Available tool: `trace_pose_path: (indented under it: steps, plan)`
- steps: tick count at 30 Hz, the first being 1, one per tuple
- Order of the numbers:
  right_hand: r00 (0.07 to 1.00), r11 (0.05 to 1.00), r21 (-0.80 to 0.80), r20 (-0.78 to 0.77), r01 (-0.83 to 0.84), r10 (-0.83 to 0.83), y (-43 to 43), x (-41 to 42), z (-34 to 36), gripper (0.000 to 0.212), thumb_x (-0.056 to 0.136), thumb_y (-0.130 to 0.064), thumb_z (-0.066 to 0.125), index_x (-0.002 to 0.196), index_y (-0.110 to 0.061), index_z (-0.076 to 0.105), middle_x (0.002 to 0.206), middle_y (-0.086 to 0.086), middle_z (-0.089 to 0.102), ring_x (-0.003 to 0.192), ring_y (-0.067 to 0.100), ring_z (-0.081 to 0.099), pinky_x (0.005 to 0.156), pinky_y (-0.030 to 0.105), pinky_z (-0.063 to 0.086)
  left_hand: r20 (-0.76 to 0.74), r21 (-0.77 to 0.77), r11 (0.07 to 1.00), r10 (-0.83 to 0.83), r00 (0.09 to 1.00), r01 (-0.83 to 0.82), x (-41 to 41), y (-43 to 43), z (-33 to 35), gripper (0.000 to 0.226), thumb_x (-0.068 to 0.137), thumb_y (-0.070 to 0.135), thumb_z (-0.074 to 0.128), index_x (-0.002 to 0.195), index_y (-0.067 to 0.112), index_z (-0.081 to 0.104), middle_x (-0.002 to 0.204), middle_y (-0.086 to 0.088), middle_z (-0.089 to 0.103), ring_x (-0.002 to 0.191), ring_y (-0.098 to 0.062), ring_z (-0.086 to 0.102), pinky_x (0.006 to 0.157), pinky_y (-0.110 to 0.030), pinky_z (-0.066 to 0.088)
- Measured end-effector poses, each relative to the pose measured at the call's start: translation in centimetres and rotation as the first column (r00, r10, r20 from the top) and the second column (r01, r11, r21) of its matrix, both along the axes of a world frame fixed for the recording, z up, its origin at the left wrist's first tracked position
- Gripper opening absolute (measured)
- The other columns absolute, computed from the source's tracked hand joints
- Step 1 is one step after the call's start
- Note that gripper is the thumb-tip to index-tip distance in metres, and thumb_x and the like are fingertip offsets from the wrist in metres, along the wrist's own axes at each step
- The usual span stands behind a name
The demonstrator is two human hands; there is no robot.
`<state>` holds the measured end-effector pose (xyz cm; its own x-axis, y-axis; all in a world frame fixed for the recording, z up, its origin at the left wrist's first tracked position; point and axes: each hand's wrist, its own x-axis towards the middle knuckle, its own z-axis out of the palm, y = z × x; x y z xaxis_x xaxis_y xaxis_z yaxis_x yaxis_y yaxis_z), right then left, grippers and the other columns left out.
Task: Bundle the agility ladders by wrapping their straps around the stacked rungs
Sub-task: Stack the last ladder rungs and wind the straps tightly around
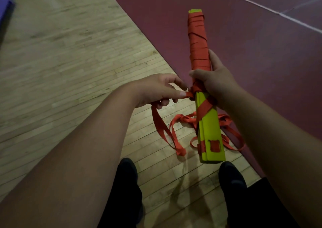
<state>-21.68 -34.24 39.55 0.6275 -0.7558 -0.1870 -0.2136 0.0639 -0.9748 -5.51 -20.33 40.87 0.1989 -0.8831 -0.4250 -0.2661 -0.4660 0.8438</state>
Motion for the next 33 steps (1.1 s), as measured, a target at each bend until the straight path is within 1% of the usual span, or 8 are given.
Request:
trace_pose_path:
  steps: [2,7,16,20,23,26,30,33]
  plan:
    - [1.000,1.000,-0.010,-0.007,-0.004,0.004,0.1,0.0,0.0,0.093,0.091,-0.016,0.082,0.163,-0.046,0.032,0.123,0.004,0.065,0.089,0.032,0.078,0.071,0.045,0.068,0.044,-0.006,1.000,-0.009,0.999,0.009,0.2,0.2,0.1,0.029,0.096,0.022,0.083,0.122,0.019,0.071,0.090,-0.004,0.072,0.059,-0.011,0.054,0.055,-0.027,0.045]
    - [1.000,1.000,-0.001,0.001,-0.015,0.015,0.3,0.2,0.1,0.094,0.091,-0.014,0.081,0.164,-0.045,0.032,0.121,0.005,0.066,0.089,0.034,0.078,0.072,0.046,0.069,0.158,-0.013,1.000,-0.008,0.987,0.010,0.2,0.2,0.0,0.029,0.094,0.017,0.085,0.118,0.019,0.070,0.099,-0.009,0.077,0.059,-0.010,0.059,0.052,-0.026,0.046]
    - [1.000,0.999,-0.051,-0.026,-0.013,0.012,0.4,0.3,0.0,0.095,0.091,-0.016,0.083,0.164,-0.045,0.030,0.120,0.002,0.065,0.092,0.033,0.078,0.078,0.050,0.068,0.165,0.007,1.000,-0.007,0.986,0.006,-0.2,-0.2,-0.3,0.027,0.094,0.016,0.085,0.109,0.014,0.062,0.082,0.000,0.071,0.054,-0.011,0.056,0.049,-0.026,0.042]
    - [0.999,1.000,-0.023,-0.040,0.019,-0.020,0.3,0.2,-0.1,0.100,0.090,-0.021,0.085,0.167,-0.040,0.024,0.119,0.001,0.065,0.086,0.027,0.079,0.071,0.040,0.069,0.177,0.015,1.000,0.002,0.984,-0.005,0.0,-0.2,-0.2,0.023,0.093,0.021,0.086,0.101,0.015,0.066,0.077,0.002,0.071,0.052,-0.010,0.051,0.051,-0.027,0.040]
    - [0.999,0.998,0.044,-0.033,0.044,-0.043,0.3,0.4,-0.3,0.072,0.091,-0.023,0.084,0.152,-0.017,0.046,0.117,0.011,0.071,0.070,0.019,0.078,0.061,0.030,0.063,0.137,0.054,0.999,-0.012,0.991,0.005,-0.3,-0.2,0.0,0.027,0.098,0.033,0.081,0.104,0.012,0.065,0.094,-0.002,0.083,0.050,-0.011,0.044,0.049,-0.027,0.034]
    - [0.997,0.991,0.106,0.017,0.079,-0.081,0.4,0.5,-0.5,0.051,0.091,-0.019,0.084,0.134,-0.014,0.057,0.113,0.015,0.072,0.073,0.022,0.079,0.063,0.035,0.064,0.132,0.107,0.994,-0.032,0.991,0.018,-1.1,-0.6,0.6,0.036,0.100,0.045,0.075,0.110,0.011,0.066,0.097,-0.005,0.084,0.049,-0.011,0.040,0.047,-0.025,0.033]
    - [0.987,0.971,0.222,0.111,0.089,-0.116,0.5,0.5,-0.7,0.061,0.091,-0.006,0.082,0.136,-0.021,0.044,0.120,0.013,0.068,0.093,0.029,0.080,0.068,0.041,0.066,0.294,0.191,0.979,-0.130,0.947,0.075,-2.6,-1.2,0.7,0.061,0.091,0.076,0.068,0.109,0.018,0.078,0.081,-0.004,0.079,0.053,-0.016,0.048,0.054,-0.031,0.041]
    - [0.981,0.958,0.275,0.146,0.086,-0.130,0.5,0.8,-0.8,0.072,0.089,0.001,0.081,0.137,-0.026,0.035,0.121,0.015,0.067,0.091,0.032,0.081,0.077,0.052,0.068,0.442,0.185,0.976,-0.188,0.877,0.116,-3.9,-1.7,0.7,0.039,0.102,0.061,0.063,0.104,0.025,0.076,0.072,0.003,0.077,0.047,-0.009,0.055,0.050,-0.024,0.044]
